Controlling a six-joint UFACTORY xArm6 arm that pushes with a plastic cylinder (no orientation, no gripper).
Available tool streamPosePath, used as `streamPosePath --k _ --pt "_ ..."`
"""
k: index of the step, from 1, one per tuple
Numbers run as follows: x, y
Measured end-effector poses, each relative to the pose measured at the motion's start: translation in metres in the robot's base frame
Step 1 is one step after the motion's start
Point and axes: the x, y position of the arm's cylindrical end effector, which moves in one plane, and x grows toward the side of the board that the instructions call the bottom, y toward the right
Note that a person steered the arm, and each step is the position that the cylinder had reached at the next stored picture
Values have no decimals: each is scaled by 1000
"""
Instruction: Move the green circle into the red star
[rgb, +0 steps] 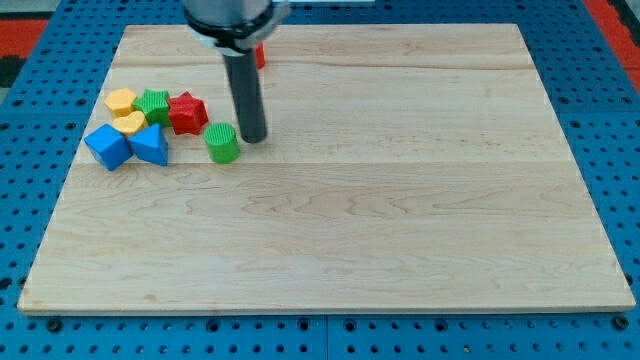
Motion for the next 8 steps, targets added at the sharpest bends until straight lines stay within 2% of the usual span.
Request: streamPosePath --k 1,3,4,5,7,8 --pt "24 14" --pt "6 -53" --pt "-3 -70" --pt "-4 -63" --pt "-100 93" --pt "-153 109"
